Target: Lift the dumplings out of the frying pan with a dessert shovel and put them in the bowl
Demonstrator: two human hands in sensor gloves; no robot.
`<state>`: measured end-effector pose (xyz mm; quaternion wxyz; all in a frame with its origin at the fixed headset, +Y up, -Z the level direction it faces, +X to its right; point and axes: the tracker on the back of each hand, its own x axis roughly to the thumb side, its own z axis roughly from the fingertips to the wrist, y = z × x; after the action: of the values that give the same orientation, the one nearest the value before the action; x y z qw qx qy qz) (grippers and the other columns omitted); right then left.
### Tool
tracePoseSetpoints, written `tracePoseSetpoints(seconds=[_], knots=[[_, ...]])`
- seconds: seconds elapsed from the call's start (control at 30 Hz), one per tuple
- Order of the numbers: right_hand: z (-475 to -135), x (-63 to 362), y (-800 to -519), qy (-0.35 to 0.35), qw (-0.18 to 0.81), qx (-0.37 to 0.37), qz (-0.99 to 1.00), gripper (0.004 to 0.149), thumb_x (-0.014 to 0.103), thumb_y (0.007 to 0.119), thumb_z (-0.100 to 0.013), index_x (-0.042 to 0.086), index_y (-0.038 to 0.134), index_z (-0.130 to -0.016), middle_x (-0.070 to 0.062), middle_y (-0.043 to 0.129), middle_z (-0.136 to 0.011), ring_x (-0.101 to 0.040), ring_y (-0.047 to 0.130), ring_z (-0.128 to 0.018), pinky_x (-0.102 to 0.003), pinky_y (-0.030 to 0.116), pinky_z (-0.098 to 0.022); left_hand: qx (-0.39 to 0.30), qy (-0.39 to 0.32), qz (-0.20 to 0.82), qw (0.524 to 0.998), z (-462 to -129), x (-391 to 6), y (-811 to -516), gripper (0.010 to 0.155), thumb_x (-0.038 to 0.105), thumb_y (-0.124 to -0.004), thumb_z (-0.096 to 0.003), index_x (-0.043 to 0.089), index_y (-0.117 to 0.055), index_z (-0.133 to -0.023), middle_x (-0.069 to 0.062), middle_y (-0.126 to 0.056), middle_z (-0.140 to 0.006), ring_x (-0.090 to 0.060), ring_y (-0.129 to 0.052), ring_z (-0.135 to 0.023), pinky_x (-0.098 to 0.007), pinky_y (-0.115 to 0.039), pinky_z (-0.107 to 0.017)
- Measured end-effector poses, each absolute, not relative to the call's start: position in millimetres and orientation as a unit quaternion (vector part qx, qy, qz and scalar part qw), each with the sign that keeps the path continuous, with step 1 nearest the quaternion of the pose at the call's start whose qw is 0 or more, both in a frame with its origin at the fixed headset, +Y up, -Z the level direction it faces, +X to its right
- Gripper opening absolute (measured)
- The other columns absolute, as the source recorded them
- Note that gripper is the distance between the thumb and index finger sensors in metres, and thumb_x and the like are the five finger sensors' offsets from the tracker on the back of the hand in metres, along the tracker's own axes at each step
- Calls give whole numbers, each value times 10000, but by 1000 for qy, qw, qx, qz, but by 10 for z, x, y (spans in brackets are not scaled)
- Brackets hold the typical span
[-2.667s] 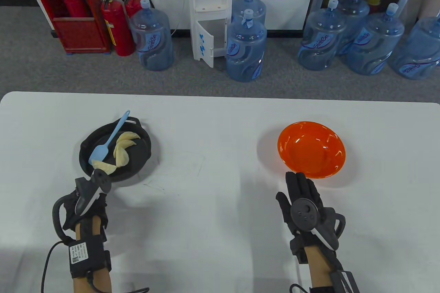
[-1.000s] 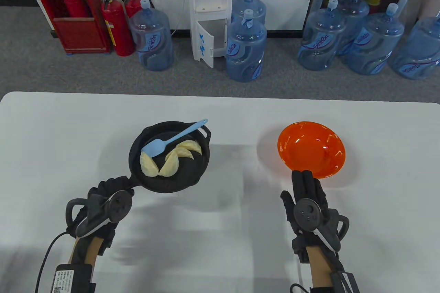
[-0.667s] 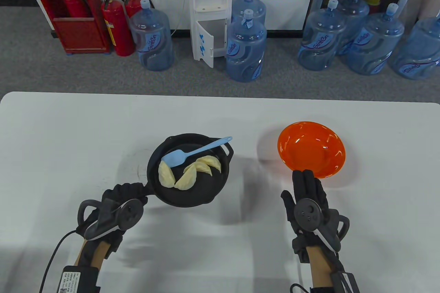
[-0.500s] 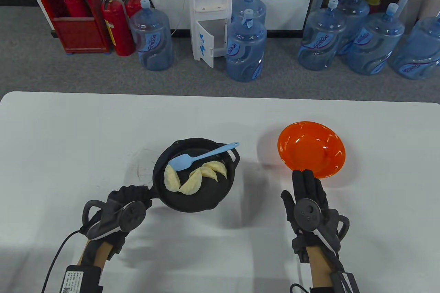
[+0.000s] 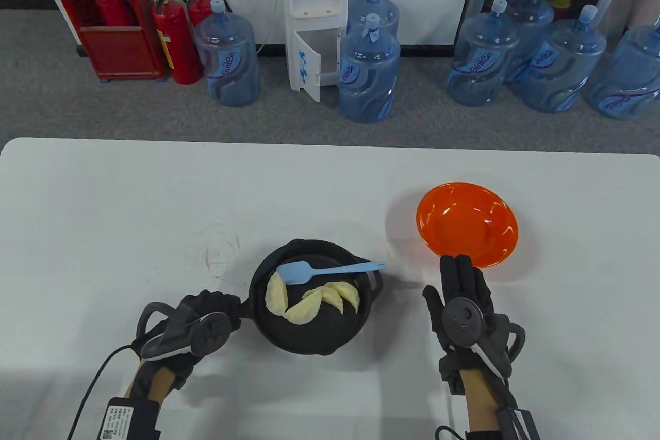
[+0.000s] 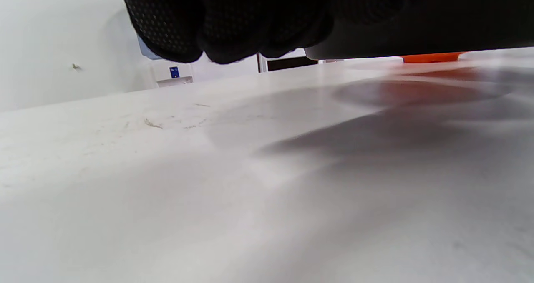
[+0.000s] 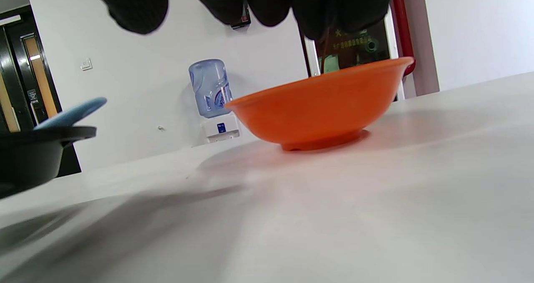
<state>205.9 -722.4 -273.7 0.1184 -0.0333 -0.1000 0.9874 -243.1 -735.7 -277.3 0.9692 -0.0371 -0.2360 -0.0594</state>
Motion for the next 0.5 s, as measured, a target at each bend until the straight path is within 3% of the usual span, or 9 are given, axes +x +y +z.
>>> tracePoseSetpoints(seconds=[0.5], knots=[[-2730, 2051, -7211, -101, 110, -32, 988, 685, 541, 584, -666, 214, 385, -1234, -142, 352, -1282, -424, 488, -1131, -566, 506, -815, -69, -257, -83, 960, -2759, -2341, -7476, 516, 459, -677, -561, 230, -672, -1024, 108, -857, -800, -109, -948, -639, -486, -784, -726]])
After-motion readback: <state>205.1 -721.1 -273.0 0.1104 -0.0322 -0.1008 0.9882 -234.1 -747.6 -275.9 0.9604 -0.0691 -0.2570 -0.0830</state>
